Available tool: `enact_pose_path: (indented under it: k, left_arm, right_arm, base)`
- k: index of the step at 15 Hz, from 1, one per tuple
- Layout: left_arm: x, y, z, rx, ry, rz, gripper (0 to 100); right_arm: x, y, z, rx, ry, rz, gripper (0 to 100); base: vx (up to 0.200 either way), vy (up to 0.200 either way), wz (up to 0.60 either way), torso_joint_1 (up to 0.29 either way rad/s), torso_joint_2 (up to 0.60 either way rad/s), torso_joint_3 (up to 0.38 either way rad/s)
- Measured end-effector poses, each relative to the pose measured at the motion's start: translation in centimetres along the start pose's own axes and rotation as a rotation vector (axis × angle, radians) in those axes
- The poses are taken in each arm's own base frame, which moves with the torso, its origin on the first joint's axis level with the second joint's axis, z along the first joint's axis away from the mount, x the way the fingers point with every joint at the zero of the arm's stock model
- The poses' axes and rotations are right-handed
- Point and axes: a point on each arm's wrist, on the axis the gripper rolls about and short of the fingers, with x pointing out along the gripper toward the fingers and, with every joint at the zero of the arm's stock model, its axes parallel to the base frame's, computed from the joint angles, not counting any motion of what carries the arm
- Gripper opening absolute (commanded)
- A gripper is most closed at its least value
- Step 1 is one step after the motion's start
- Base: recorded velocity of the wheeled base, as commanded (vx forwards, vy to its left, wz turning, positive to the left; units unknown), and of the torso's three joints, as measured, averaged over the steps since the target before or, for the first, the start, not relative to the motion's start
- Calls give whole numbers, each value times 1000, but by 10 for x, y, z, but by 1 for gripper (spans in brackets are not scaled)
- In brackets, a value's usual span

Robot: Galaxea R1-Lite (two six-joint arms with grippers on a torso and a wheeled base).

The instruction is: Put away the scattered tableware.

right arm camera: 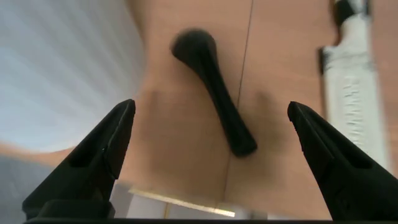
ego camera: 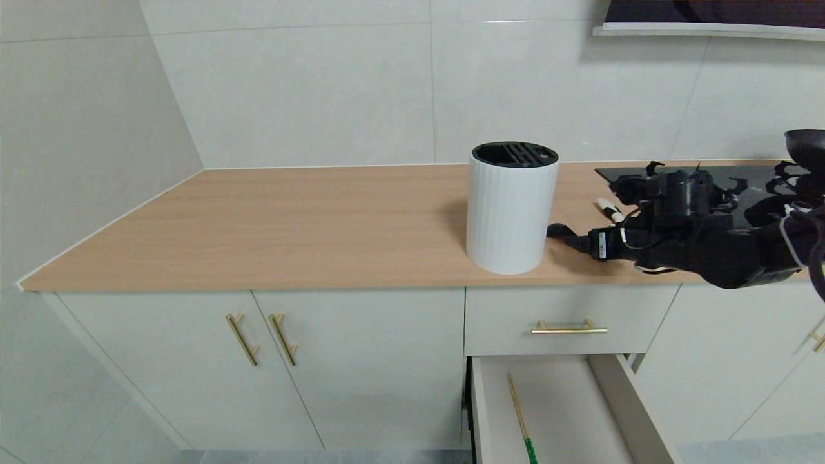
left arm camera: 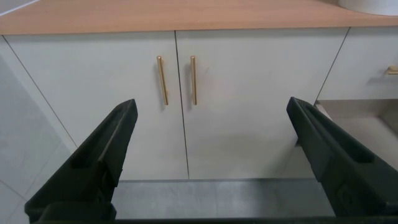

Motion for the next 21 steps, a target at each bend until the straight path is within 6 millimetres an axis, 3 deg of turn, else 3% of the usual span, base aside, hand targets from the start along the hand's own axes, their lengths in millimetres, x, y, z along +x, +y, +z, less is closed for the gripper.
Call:
enact_pose_path:
  k: [10, 11, 21]
  left_arm:
    - [0, 0, 0, 0, 0, 0, 100]
    - [0, 0, 0, 0, 0, 0, 100]
    - [0, 0, 0, 0, 0, 0, 100]
  right_arm:
    - [24, -12, -16, 15, 40, -25, 100]
    - [24, -12, -16, 15, 41, -25, 0]
    - [22, -10, -14, 15, 41, -22, 0]
  base:
    - [0, 0, 0, 0, 0, 0]
    - [0, 0, 0, 0, 0, 0]
    - [0, 0, 0, 0, 0, 0]
